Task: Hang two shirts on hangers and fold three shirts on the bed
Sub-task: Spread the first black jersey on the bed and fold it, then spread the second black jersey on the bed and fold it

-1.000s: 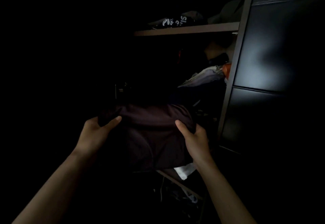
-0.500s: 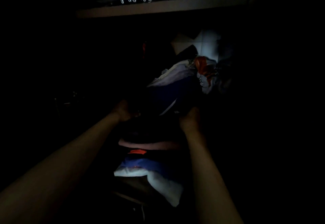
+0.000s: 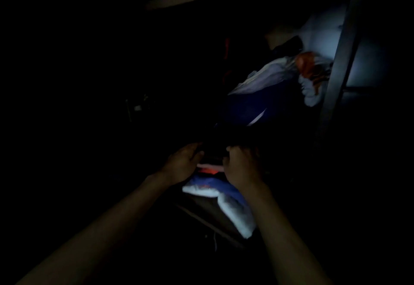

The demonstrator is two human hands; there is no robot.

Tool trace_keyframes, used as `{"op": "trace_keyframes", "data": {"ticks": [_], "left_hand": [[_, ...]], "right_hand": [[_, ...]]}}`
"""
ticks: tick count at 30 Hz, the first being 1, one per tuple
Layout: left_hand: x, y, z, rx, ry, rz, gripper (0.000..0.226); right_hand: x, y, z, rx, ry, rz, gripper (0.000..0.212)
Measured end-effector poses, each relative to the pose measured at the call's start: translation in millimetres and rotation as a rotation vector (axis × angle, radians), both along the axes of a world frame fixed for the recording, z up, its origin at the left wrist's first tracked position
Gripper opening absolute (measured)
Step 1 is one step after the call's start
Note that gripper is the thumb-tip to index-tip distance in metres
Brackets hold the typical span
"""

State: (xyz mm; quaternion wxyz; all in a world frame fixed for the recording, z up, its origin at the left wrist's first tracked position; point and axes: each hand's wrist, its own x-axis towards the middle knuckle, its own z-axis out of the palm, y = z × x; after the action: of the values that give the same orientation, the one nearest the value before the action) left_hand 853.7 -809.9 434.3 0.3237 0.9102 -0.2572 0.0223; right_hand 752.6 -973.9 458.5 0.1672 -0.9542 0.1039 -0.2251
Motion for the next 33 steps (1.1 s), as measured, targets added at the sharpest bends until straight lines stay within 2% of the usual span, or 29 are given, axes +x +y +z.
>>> {"op": "trace_keyframes", "data": {"ticks": [3, 6, 11, 14, 17, 20, 24, 28, 33], "left_hand": [[-54, 30, 7, -0.055, -0.055, 0.120, 0.045], [-114, 58, 6, -0.119, -0.032, 0.267, 0.040], [-238, 131, -10, -0.121, -0.019, 0.513, 0.034], [-325, 172, -28, -0.004, -0.024, 0.635, 0.035], [-417, 213, -51, 0.112, -0.003, 0.773, 0.041], [-513, 262, -78, 0.131, 0.048, 0.976, 0.049], [-650, 327, -116, 0.133, 0.159, 1.299, 0.035], [-791, 365, -162, 0.157, 0.380, 1.568, 0.029], [-923, 386, -225, 0.074, 0.738, 1.724, 0.032]], "right_hand": [[-18, 20, -3, 0.145, -0.041, 0.249, 0.029], [-42, 41, -18, 0.239, 0.030, 0.470, 0.033], [-87, 107, -60, 0.224, 0.238, 0.764, 0.024], [-133, 166, -73, 0.209, 0.422, 1.008, 0.015], [-187, 235, -95, 0.062, 0.572, 1.234, 0.015], [-247, 310, -115, -0.103, 0.680, 1.424, 0.016], [-349, 408, -135, -0.297, 0.768, 1.615, 0.020], [-458, 501, -168, -0.447, 0.831, 1.751, 0.020], [-554, 579, -218, -0.683, 0.896, 1.829, 0.030]]}}
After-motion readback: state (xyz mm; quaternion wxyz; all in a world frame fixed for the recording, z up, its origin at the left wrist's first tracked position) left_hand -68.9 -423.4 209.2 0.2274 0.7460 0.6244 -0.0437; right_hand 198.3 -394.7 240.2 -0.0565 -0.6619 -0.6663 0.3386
